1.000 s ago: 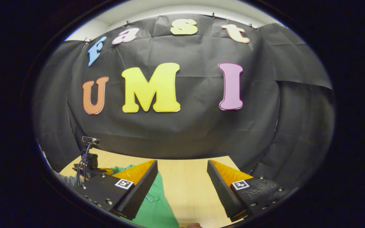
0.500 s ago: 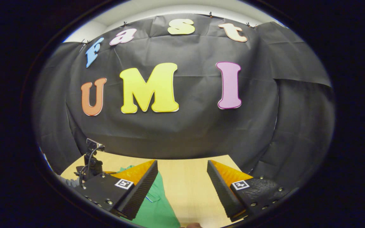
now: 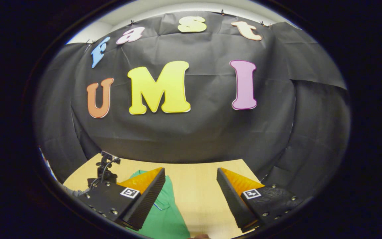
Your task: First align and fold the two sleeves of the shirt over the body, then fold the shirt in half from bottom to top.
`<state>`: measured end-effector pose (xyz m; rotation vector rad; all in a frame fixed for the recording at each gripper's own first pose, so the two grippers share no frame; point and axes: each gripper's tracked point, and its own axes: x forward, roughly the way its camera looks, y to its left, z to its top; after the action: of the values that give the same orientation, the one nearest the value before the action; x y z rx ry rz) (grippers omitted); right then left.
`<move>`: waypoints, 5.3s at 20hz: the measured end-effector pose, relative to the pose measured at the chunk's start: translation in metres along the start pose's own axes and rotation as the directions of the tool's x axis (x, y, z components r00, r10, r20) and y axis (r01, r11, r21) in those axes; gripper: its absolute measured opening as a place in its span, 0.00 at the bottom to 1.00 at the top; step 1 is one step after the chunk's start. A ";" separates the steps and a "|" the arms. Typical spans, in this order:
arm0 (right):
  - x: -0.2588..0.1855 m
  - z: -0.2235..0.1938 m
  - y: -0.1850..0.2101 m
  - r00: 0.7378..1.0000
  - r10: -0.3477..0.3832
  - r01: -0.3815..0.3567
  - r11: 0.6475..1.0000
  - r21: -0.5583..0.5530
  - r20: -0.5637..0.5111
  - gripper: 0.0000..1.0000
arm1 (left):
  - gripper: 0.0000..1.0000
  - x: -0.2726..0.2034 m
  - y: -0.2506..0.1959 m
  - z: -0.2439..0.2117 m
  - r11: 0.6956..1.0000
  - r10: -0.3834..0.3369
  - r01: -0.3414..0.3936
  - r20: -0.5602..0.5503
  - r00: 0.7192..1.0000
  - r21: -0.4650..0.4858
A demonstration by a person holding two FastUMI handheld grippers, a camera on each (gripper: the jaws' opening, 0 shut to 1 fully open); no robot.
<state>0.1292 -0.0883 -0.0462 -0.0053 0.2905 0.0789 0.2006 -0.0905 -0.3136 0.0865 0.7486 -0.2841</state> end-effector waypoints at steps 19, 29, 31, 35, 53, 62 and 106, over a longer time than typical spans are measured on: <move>-0.005 -0.077 0.055 0.980 0.161 -0.165 0.986 -0.032 -0.114 0.96 | 1.00 -0.144 0.026 -0.009 0.985 0.148 -0.133 0.138 0.979 -0.108; -0.104 -0.153 0.072 0.962 0.177 -0.187 0.982 -0.031 -0.206 0.97 | 1.00 -0.252 -0.002 -0.119 0.972 0.172 -0.156 0.083 0.982 -0.173; -0.122 -0.173 0.069 0.959 0.168 -0.181 0.983 -0.038 -0.230 0.97 | 1.00 -0.266 -0.005 -0.141 0.971 0.186 -0.173 0.063 0.981 -0.162; -0.150 -0.222 0.055 0.943 0.135 -0.156 0.987 -0.044 -0.303 0.96 | 1.00 -0.284 -0.012 -0.184 0.971 0.196 -0.191 0.019 0.980 -0.147; -0.182 -0.382 0.024 0.817 0.010 -0.031 0.999 -0.026 -0.577 0.97 | 1.00 -0.289 0.008 -0.283 0.949 0.248 -0.276 -0.179 0.952 -0.150; -0.184 -0.396 0.037 0.778 0.032 -0.068 0.997 -0.035 -0.628 0.76 | 0.96 -0.283 -0.005 -0.284 0.952 0.242 -0.270 -0.186 0.952 -0.144; 0.008 -0.222 0.074 0.870 0.149 -0.097 0.986 0.132 -0.471 0.01 | 0.03 -0.198 0.049 -0.078 0.942 0.208 -0.223 -0.085 0.974 -0.249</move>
<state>0.0670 -0.0179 -0.2610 0.1001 0.7952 0.1907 0.0255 0.0149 -0.2373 -0.0698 0.8199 0.0268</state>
